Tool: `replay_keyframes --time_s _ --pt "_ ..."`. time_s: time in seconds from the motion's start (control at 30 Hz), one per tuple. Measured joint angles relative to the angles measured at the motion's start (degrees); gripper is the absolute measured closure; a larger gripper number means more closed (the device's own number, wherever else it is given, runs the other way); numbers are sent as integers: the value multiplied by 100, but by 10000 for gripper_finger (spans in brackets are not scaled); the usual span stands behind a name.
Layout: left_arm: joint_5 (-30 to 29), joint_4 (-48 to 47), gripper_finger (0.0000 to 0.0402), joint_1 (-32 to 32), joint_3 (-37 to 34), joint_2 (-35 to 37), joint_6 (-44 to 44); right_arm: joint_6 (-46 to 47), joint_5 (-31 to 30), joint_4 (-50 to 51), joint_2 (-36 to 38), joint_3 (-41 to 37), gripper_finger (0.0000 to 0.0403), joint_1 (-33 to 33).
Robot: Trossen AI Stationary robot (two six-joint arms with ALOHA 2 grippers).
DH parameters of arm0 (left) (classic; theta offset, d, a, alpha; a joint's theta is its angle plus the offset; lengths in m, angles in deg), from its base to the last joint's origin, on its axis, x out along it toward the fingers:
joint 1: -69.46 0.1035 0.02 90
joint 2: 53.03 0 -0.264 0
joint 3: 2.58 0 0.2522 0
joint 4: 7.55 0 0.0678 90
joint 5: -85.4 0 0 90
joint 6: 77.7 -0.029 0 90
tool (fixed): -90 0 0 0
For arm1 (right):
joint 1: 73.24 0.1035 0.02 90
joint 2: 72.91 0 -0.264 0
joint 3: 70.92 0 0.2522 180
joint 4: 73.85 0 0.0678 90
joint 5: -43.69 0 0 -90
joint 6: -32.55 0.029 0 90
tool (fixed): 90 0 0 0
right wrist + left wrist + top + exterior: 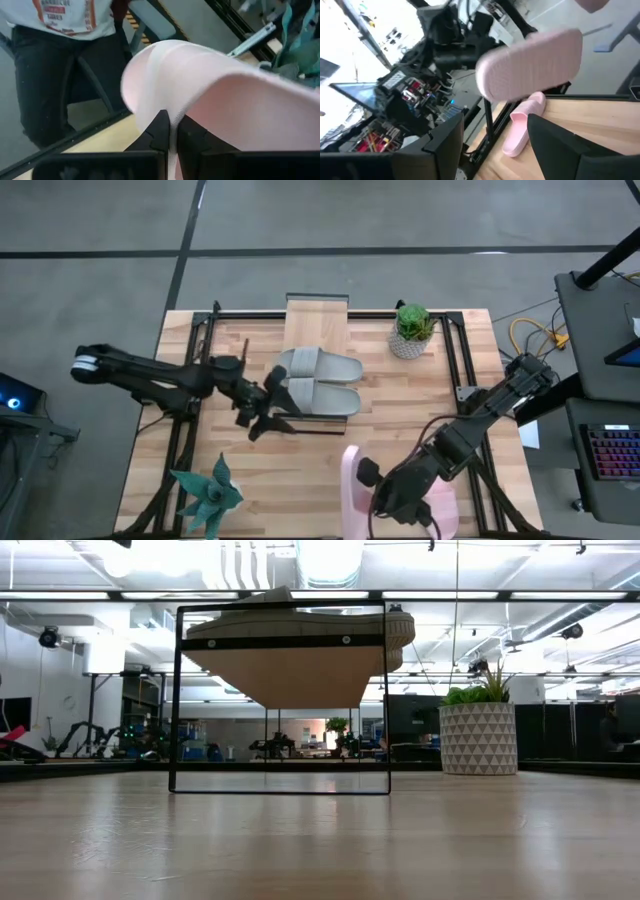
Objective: Pick and place slides into the shelf
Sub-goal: Put the left pink slide on the shelf
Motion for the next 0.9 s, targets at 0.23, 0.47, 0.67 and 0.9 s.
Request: replay_keyframes --time_s 0.23,0.47,0.67,0.9 --pt "149 366 198 -86 276 -698 -47 -723 826 -358 4 -8 391 -60" --pt "493 581 167 -221 698 -1155 149 -1156 1130 -982 9 -359 391 -304" --pt "1077 572 148 -447 961 -1399 156 -1183 1613 -1348 9 -639 391 -609" --pt "1103 498 147 -450 1156 -1764 158 -1427 2162 -1850 9 -790 391 -709"
